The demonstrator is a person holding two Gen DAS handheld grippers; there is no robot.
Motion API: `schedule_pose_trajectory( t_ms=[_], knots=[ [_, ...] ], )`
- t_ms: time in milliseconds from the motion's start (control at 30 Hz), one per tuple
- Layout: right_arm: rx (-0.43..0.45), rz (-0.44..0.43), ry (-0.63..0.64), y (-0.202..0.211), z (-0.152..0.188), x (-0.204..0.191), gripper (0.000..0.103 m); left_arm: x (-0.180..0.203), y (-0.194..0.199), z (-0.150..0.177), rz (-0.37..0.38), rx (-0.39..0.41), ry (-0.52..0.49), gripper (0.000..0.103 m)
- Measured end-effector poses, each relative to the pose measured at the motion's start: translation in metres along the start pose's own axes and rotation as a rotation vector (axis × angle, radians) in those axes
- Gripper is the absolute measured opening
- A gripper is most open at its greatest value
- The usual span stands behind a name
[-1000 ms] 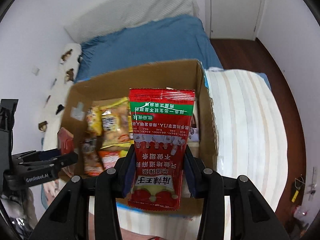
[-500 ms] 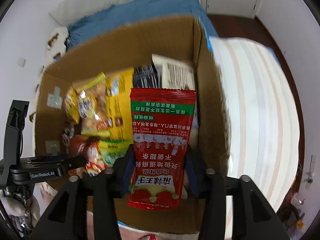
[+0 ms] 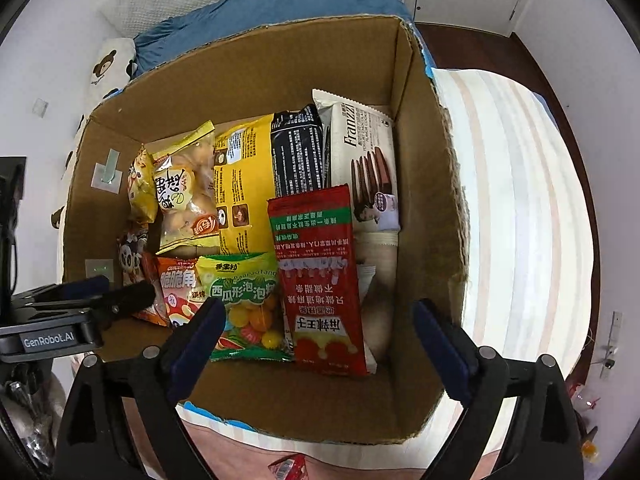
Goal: Organize snacks
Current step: 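Withdraw both tools and lower them toward the last snacks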
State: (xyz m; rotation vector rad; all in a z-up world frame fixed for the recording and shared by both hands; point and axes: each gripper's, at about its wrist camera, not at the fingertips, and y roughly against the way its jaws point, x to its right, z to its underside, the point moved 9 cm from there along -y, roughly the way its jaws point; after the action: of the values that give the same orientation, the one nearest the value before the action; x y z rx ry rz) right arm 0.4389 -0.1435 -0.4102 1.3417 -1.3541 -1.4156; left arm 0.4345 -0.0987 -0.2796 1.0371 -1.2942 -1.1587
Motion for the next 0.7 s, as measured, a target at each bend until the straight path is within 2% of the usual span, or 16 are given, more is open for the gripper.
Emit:
schedule_pose_trajectory(
  t_ms=[267, 433, 700],
  knots=[
    [0.073, 0.017, 0.038, 0.022, 0.014, -0.006, 0.097, 0.009, 0.049, 0.005, -0.033, 0.169, -0.049, 0.096],
    [0.164, 0.019, 0.044, 0.049, 0.026, -0.010, 0.097, 0.018, 0.081, 0.029, -0.050, 0.292, -0.061, 0.096],
    [0.292, 0.010, 0.058, 0.095, 0.059, -0.020, 0.097, 0.009, 0.114, 0.066, -0.106, 0.468, -0.078, 0.096]
  ],
)
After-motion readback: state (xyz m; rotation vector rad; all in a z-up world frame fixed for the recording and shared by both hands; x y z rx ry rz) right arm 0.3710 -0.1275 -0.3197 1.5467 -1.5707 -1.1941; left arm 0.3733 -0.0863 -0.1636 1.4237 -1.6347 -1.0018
